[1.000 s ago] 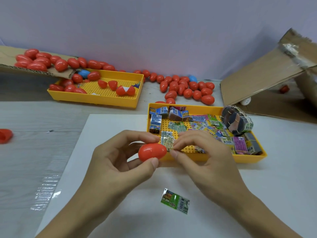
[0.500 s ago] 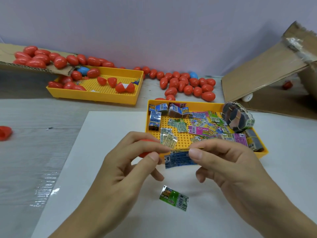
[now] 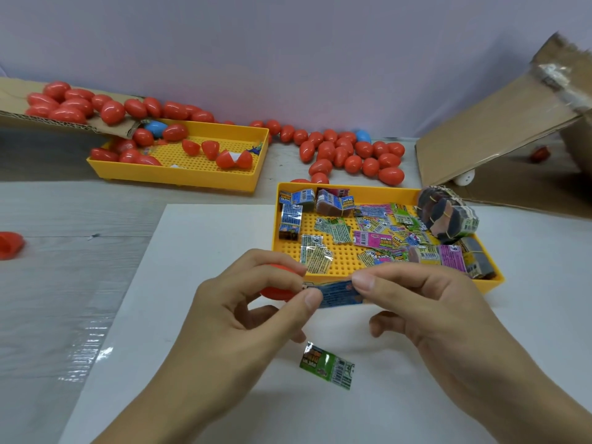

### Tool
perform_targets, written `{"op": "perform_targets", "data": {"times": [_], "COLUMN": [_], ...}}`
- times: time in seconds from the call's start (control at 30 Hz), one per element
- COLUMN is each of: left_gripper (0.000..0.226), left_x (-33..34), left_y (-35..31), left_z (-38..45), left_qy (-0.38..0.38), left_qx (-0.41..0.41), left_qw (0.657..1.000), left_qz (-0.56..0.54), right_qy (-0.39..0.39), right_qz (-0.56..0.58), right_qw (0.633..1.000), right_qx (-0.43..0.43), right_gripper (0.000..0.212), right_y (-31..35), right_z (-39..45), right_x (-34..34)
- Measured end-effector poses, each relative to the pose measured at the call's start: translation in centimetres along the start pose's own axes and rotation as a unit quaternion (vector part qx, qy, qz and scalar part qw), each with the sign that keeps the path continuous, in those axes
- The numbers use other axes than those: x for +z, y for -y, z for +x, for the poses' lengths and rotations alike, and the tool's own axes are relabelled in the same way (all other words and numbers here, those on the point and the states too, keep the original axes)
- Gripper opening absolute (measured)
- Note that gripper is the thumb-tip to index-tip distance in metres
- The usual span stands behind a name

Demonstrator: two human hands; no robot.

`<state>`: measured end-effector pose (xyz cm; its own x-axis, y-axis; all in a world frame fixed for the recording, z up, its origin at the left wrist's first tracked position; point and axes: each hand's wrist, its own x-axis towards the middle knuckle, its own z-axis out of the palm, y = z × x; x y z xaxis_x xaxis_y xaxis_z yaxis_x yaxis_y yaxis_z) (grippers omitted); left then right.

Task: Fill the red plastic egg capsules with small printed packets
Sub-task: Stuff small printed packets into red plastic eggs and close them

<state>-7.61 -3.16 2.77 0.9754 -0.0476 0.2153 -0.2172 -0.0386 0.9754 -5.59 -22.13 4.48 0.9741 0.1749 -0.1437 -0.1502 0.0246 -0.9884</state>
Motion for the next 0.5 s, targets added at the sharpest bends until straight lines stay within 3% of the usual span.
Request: {"op": "perform_targets", "data": {"times": [0.27, 0.33, 0.43, 0.5], "left_gripper": [0.014, 0.013, 0.022, 0.032], "left_x": [-0.6, -0.8, -1.0, -1.0], "left_y": [0.6, 0.7, 0.4, 0.1], "left_z": [0.1, 0.0, -0.4, -0.5], "left_qy": [0.009, 0.018, 0.036, 0.032], "left_qx": [0.005, 0.049, 0.137, 0.14], "left_qw": [1.0, 0.992, 0.932, 0.922], "left_qz": [0.018, 0.117, 0.334, 0.361], "right_qy": [-0.054, -0.059, -0.057, -0.045], "right_qz": [0.025, 0.035, 0.049, 0.064], "right_qw": [0.998, 0.998, 0.997, 0.997], "right_qx": [-0.018, -0.011, 0.005, 0.019], "right_gripper": [0.033, 0.033, 0.034, 0.033], "right_y": [0.7, 0.9, 1.1, 1.1], "right_z": [0.4, 0.4, 0.5, 0.4], "right_x": [-0.9, -1.1, -1.1, -1.1]}}
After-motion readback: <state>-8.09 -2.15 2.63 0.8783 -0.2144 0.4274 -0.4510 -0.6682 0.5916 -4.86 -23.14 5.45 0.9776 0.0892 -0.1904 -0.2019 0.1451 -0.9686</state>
